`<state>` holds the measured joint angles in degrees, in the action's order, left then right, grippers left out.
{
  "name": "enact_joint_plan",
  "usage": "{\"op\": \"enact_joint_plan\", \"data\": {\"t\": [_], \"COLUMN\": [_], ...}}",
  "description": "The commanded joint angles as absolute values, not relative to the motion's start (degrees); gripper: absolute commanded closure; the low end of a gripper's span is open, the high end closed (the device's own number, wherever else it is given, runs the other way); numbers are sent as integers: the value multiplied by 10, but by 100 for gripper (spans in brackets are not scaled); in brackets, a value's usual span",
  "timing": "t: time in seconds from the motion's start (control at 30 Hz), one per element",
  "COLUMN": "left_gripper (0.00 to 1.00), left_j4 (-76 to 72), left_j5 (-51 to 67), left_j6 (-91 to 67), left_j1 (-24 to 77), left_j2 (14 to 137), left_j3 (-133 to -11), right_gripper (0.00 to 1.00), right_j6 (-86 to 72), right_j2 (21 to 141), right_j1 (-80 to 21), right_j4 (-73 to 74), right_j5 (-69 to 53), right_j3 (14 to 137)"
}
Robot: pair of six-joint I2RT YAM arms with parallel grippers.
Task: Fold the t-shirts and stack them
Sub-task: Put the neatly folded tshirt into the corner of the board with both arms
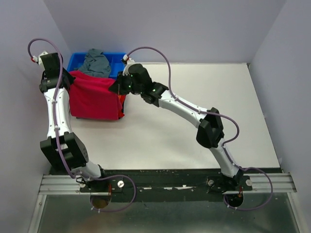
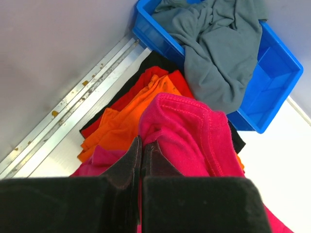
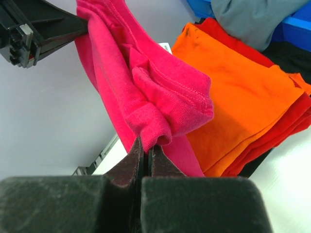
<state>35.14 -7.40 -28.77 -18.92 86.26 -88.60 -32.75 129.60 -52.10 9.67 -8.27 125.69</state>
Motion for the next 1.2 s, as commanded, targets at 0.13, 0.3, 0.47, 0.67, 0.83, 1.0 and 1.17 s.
{"op": "enact_joint_plan", "data": {"t": [0.13,0.3,0.47,0.67,0.83,1.0,1.17], "left_gripper": [100,100,23,12,24,27,22], "left_j4": [319,293,350,432,432,349,237], "left_j5": [-50,-21,19,11,19,113,147], "left_j6": [-293,-309,-330,-294,-306,-346,-373], "left_j1": [-199,-200,-197,-177,-175,-157,-84], "left_j2": [968,1026,1126,1151,1074,946,817], "left_j3": [-978,-987,-1072,-1210,-1162,-985,-818], "right_gripper": [99,99,18,18,34,27,9], "right_j6": [-365,-425,-460,-411,-370,-314,-294], "right_j2": [1367,1428,1492,1397,1314,1195,1025], "right_j1": [-486,-460,-446,-440,-440,-440,-433], "right_j4": [99,57,54,34,33,-18,-86], "right_j5": [-81,-122,-130,-106,-98,-129,-92], "right_j3": [1338,1361,1417,1302,1213,1048,837]}}
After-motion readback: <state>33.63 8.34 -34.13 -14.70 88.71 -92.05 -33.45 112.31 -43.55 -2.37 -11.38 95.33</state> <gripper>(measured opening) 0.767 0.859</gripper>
